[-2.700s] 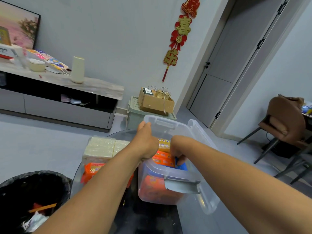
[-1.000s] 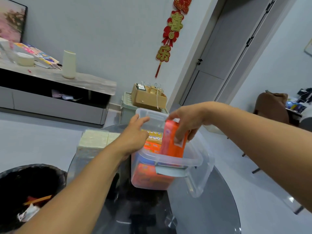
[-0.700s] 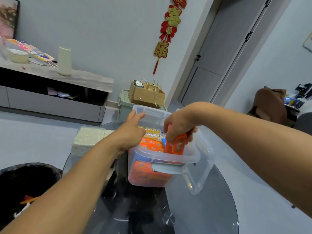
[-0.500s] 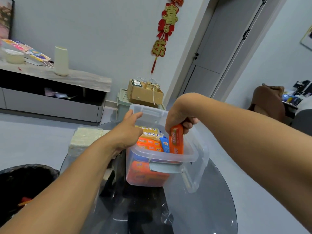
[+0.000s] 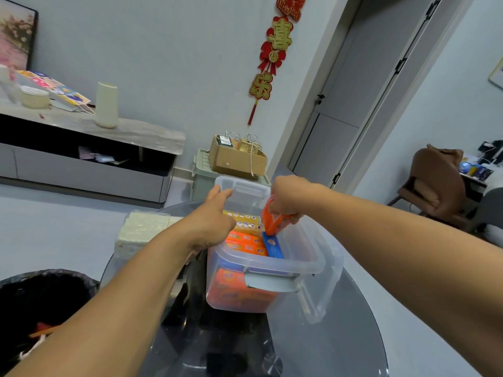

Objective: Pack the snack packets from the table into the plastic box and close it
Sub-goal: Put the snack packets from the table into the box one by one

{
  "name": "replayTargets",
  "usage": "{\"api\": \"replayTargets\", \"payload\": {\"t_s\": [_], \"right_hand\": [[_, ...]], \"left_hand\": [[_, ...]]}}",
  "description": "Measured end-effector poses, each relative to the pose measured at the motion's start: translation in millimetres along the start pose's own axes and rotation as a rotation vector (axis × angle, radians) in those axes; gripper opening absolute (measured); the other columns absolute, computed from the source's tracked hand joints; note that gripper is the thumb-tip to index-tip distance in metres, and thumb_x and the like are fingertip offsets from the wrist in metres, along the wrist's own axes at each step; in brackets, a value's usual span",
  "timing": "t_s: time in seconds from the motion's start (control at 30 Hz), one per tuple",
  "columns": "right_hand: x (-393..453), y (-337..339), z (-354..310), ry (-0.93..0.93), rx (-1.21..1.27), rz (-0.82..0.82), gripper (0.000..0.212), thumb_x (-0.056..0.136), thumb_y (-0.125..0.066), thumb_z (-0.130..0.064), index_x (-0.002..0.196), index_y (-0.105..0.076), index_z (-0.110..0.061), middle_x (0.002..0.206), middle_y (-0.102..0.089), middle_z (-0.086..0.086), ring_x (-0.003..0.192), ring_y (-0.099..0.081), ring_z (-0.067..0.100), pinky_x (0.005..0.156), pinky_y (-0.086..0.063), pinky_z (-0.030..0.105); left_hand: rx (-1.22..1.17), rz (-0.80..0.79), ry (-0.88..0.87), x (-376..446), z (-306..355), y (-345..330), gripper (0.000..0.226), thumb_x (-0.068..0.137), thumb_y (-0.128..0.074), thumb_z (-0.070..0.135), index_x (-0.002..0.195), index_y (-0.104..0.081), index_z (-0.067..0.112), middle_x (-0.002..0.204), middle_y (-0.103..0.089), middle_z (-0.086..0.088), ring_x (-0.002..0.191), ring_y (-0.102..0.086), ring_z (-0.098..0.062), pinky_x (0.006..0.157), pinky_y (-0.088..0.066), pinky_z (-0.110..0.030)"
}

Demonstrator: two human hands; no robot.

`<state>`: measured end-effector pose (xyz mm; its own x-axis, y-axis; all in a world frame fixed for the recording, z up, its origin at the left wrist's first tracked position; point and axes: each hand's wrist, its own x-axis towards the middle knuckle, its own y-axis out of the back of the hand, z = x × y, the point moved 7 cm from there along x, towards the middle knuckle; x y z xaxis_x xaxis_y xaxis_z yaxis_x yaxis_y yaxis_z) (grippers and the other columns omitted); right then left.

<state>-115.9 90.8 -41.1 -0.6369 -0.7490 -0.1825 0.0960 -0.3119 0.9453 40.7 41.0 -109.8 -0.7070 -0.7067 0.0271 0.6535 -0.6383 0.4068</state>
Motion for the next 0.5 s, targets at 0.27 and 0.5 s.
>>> {"api": "replayTargets", "payload": {"t_s": [0.27, 0.5], "right_hand": [[-4.3, -10.1, -2.1, -0.071, 0.158, 0.139, 0.018, 0.097, -0.063, -0.017, 0.107, -0.06, -0.002, 0.089, -0.066, 0.012, 0.079, -0.074, 0.026, 0.076, -0.064, 0.035], [6.4, -21.1, -33.7, 0.063, -0.002, 0.093, 0.025, 0.093, -0.063, -0.017, 0.117, -0.059, -0.009, 0.086, -0.055, 0.005, 0.085, -0.064, 0.022, 0.062, -0.053, 0.029]], "left_hand": [[-0.007, -0.029, 0.016, 1.1, -1.9, -1.4, 0.075, 0.097, -0.051, 0.009, 0.158, -0.013, 0.032, 0.165, 0.006, 0.018, 0.138, -0.04, -0.024, 0.098, -0.05, -0.039], [-0.019, -0.035, 0.01, 2.4, -3.9, -3.0, 0.078, 0.097, -0.049, 0.01, 0.158, -0.008, 0.033, 0.165, 0.006, 0.018, 0.137, -0.042, -0.023, 0.102, -0.048, -0.041]]}}
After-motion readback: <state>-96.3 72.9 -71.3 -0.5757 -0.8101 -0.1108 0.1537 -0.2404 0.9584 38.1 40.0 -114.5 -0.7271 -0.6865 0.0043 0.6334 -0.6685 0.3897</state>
